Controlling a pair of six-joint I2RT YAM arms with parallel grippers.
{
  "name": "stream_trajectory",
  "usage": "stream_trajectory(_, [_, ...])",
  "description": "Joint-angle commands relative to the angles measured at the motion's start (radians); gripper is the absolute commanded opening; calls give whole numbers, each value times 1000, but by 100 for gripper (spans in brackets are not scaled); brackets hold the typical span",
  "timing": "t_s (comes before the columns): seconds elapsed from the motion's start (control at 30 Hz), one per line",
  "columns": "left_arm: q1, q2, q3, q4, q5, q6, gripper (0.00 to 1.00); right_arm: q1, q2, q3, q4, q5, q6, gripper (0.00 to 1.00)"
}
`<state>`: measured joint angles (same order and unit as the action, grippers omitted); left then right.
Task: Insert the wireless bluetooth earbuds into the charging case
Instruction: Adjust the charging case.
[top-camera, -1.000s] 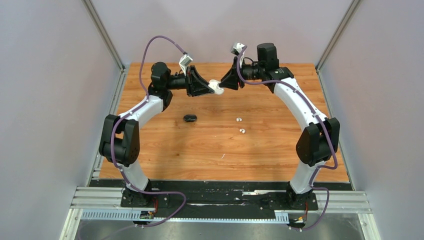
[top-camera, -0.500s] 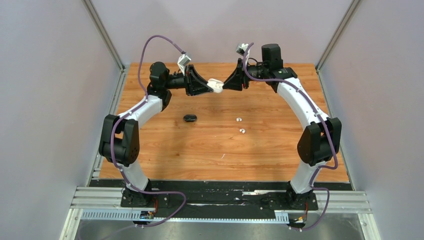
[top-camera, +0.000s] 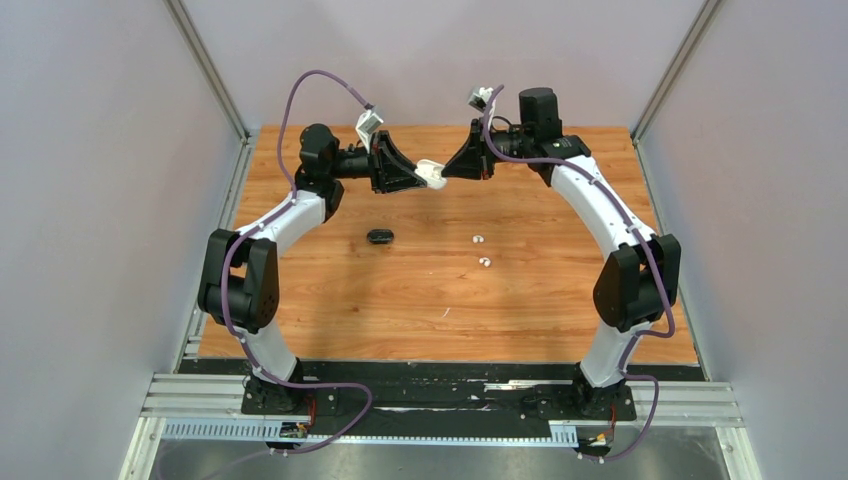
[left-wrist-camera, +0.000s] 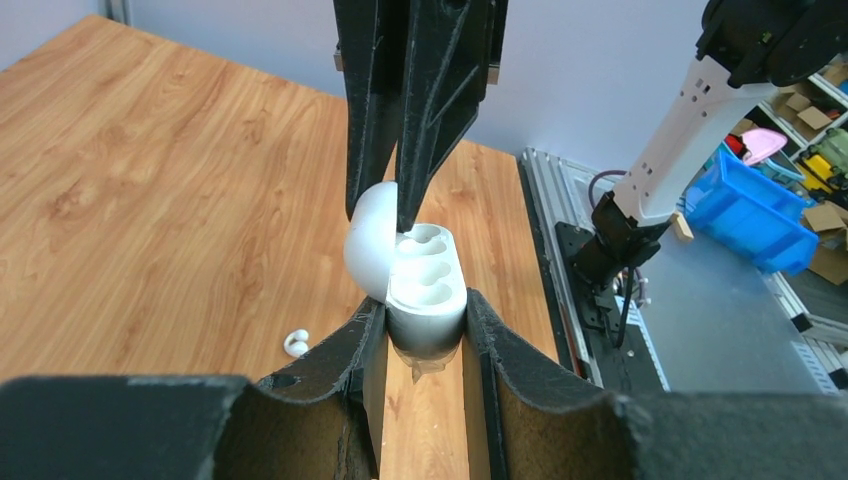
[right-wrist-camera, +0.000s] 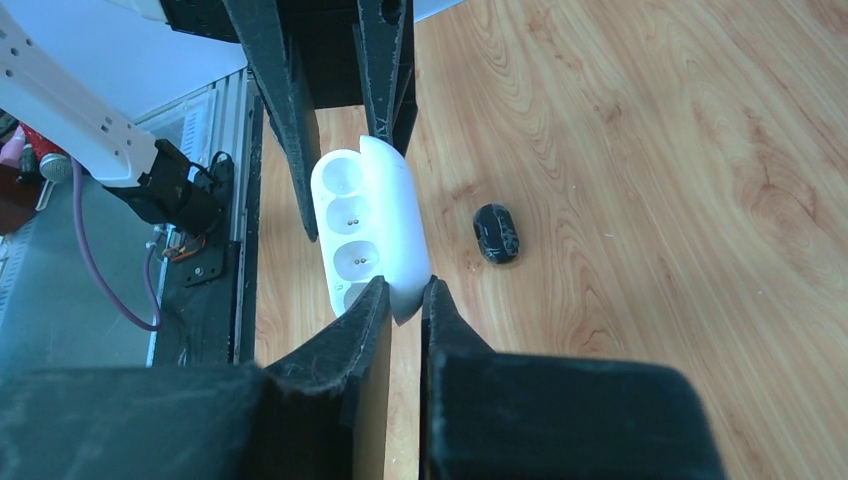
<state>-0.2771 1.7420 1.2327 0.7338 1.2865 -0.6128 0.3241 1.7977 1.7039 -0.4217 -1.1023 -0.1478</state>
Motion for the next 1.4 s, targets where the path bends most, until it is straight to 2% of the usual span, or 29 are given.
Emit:
stream_trajectory(0.0, [-5, -34, 11, 50, 9, 8, 0, 4, -1, 28, 39, -34, 16, 1])
stream_trajectory(0.13, [-5, -27, 11, 16, -26, 16, 0, 5, -20, 16, 39, -25, 10, 0])
stream_trajectory(0.2, [-5, -25, 19, -54, -54, 49, 9, 4, -32, 12, 38, -6, -8, 0])
stream_trajectory(0.27, [-5, -34, 36, -240, -96, 131, 27, 8, -46, 12, 37, 31, -40, 0])
stream_trajectory(0.3, [-5, -40, 56, -303, -117, 211, 40, 11, -52, 14, 31, 58, -66, 0])
stream_trajectory(0.33, [-5, -47, 69, -436, -153, 249, 45, 16, -57, 21, 16, 93, -105, 0])
stream_trajectory(0.47, [2, -72, 169, -789, -194, 462, 57, 41, -83, 25, -38, 211, -277, 0])
stream_trajectory(0.53, [20, -102, 207, -896, -175, 521, 62, 50, -106, -4, -37, 246, -362, 0])
stream_trajectory(0.63, [50, -140, 275, -974, -150, 549, 70, 60, -137, -48, -46, 265, -478, 0])
stream_trajectory(0.73, [57, -129, 378, -1101, -149, 607, 71, 75, -160, -79, -62, 264, -568, 0])
stream_trajectory(0.8, [52, -88, 473, -1187, -160, 627, 68, 89, -169, -85, -86, 263, -625, 0])
stream_trajectory(0.87, [41, -19, 602, -1365, -199, 708, 64, 102, -172, -78, -122, 266, -672, 0])
stream_trajectory(0.9, [29, 39, 694, -1506, -247, 740, 63, 107, -171, -69, -142, 266, -694, 0])
stream_trajectory(0.93, [25, 65, 782, -1568, -264, 790, 61, 114, -169, -59, -163, 268, -714, 0])
stream_trajectory(0.97, [18, 114, 820, -1666, -278, 806, 61, 116, -165, -51, -179, 269, -729, 0])
stream_trajectory(1.03, [6, 159, 900, -1750, -288, 823, 60, 125, -152, -24, -234, 274, -759, 0])
stream_trajectory(1.2, [-40, 175, 964, -1813, -359, 845, 59, 150, -88, 77, -347, 293, -780, 0])
stream_trajectory(1.37, [-61, 186, 955, -1873, -366, 833, 54, 177, -55, 127, -370, 329, -727, 0])
